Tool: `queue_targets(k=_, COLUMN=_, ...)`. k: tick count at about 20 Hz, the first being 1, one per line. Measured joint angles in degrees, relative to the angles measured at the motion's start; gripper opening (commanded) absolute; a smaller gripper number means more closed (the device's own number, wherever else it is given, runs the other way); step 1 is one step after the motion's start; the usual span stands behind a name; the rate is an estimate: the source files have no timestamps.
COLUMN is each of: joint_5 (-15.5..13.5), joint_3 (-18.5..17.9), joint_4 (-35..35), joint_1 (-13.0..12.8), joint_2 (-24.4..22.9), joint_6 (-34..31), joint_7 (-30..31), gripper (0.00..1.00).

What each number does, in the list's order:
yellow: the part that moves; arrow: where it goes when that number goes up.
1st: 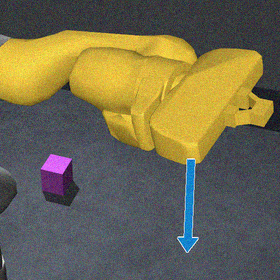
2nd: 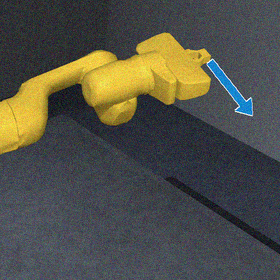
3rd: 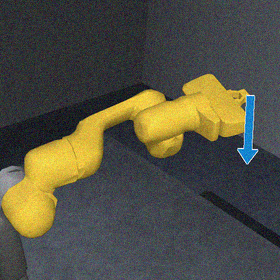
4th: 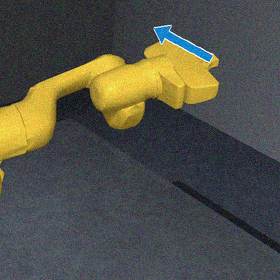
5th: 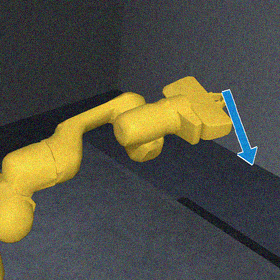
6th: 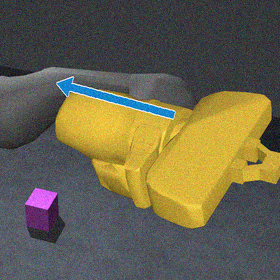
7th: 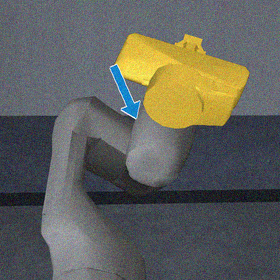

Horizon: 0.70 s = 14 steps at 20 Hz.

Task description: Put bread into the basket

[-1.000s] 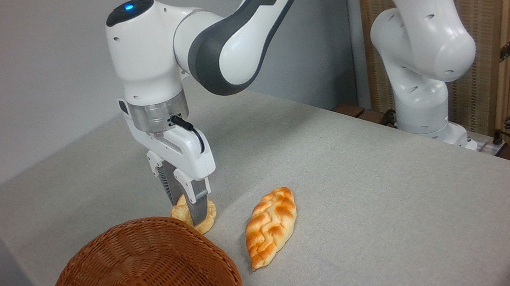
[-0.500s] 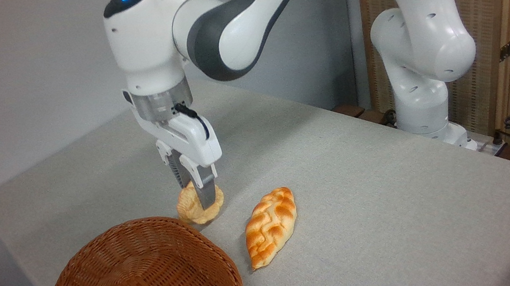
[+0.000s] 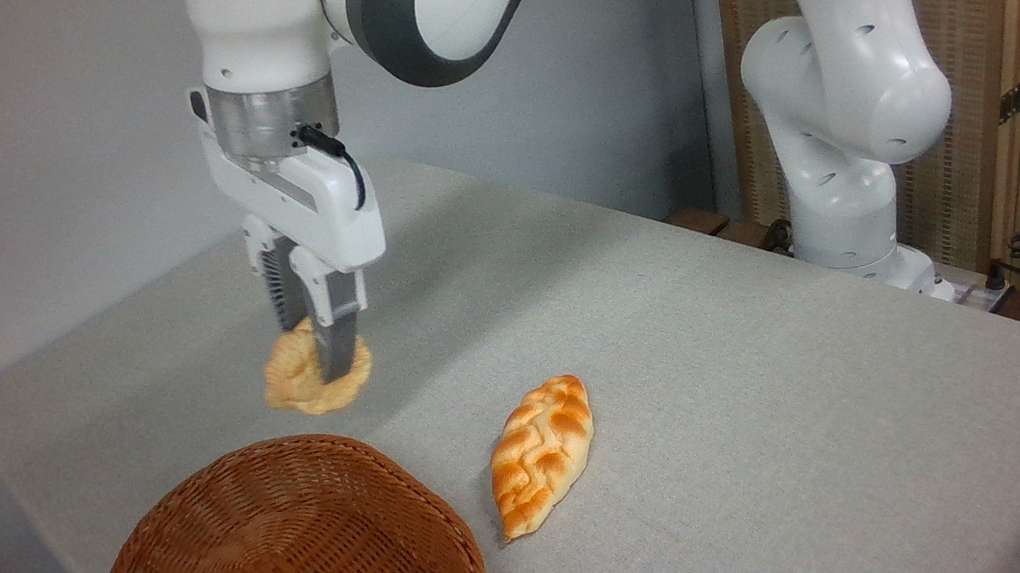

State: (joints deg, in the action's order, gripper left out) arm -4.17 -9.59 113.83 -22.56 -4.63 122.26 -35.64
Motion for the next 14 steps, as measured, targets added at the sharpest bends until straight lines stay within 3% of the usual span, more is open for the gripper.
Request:
queue_targets(k=2, joint_5=0.0, joint_3=-0.2, joint_4=-0.1, joint_1=0.3, joint_2=0.3, joint_6=4.4, joint_7=0.0, gripper=0.60)
queue_targets(k=4, joint_5=0.0, joint_3=-0.8, joint_4=-0.1, joint_1=0.4, joint_2=1.1, joint_6=7.9, joint_7=0.0, gripper=0.89)
queue_targets(k=5, joint_5=0.0, joint_3=-1.2, joint_4=0.0, joint_1=0.5, joint_2=1.8, joint_6=9.2, joint_7=0.0, gripper=0.97)
queue_targets(k=9, joint_5=0.0, joint_3=-2.2, joint_4=0.0, joint_1=0.6, joint_2=5.2, joint_6=14.3, joint_7=0.0, gripper=1.00)
queue_targets(k=14, joint_5=-1.8, joint_3=-2.2, joint_4=-0.1, joint_1=0.6, joint_2=8.7, joint_6=16.2, joint_7=0.0, gripper=1.00)
